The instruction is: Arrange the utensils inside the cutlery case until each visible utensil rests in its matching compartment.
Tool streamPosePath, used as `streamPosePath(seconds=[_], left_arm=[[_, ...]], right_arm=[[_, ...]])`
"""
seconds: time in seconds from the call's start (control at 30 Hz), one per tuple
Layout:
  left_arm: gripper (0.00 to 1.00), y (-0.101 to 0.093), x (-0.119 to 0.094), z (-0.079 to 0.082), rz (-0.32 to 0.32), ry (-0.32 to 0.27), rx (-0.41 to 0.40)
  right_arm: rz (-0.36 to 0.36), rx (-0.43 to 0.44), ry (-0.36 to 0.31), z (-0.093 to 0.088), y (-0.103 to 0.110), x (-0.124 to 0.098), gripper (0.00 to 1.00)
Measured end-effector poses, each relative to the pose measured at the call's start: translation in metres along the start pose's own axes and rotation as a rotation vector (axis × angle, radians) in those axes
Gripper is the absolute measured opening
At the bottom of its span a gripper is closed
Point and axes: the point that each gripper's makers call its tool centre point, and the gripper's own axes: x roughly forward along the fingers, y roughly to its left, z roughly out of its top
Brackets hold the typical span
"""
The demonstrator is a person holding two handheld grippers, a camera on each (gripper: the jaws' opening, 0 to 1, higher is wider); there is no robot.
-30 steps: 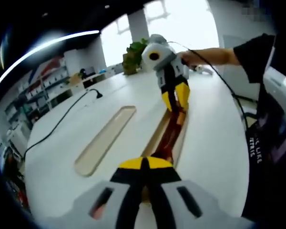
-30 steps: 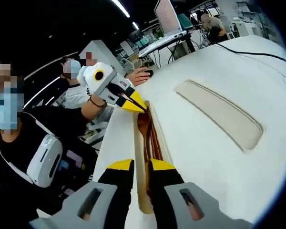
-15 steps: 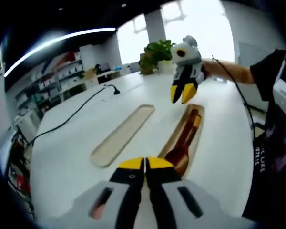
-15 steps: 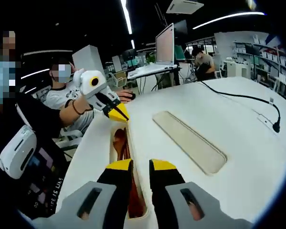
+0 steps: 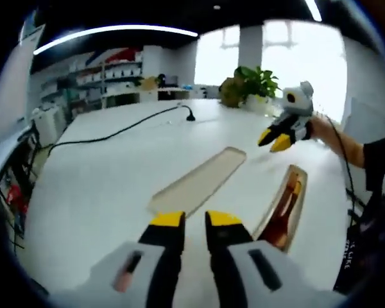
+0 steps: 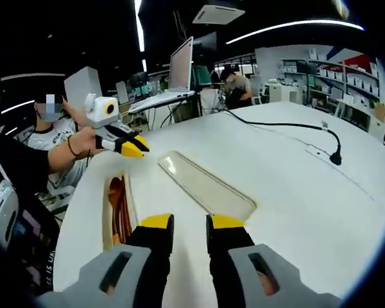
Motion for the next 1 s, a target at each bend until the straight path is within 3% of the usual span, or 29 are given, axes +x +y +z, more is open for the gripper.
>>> streamPosePath(seconds=[0.13,0.23,0.3,0.47,0.53,0.63,0.73,0.83,0.87,1.0], left_arm=[[0.27,0.009,0.006,-0.005,0.043,0.047,-0.018],[0.27,0.008,0.012,-0.012,0.013,0.086,-0.162],[0.30,0.014,0.016,-0.011,0.027,0.093,-0.175],[0.30,0.007,0.015,-0.020,0.036,0.129,-0.208],[0.29,0.005,0.017,-0.021,0.040,0.138,-0.206],[0.29,0.004,0.018,-0.023,0.055,0.149,-0.207],[0.30,0.004,0.018,-0.024,0.062,0.149,-0.217],[0.28,0.006,0.019,-0.024,0.081,0.144,-0.168],[0.26,0.007,0.020,-0.025,0.080,0.149,-0.167],[0.28,0.004,0.024,-0.022,0.055,0.131,-0.208]], right_arm=[[-0.032,0.032,-0.012,-0.001,-0.011,0.002,0.20],[-0.050,0.149,-0.061,0.005,-0.021,0.003,0.20],[-0.086,0.139,-0.043,0.002,-0.031,0.004,0.20],[-0.150,0.116,-0.006,0.000,-0.047,0.013,0.18],[-0.190,0.107,0.052,-0.005,-0.054,0.016,0.16],[-0.266,0.064,0.080,-0.003,-0.062,0.019,0.12],[-0.273,0.057,0.117,-0.007,-0.059,0.026,0.12],[-0.284,0.042,0.175,-0.017,-0.058,0.030,0.13],[-0.291,0.042,0.162,-0.017,-0.057,0.032,0.15],[-0.332,0.018,0.201,-0.021,-0.054,0.036,0.13]])
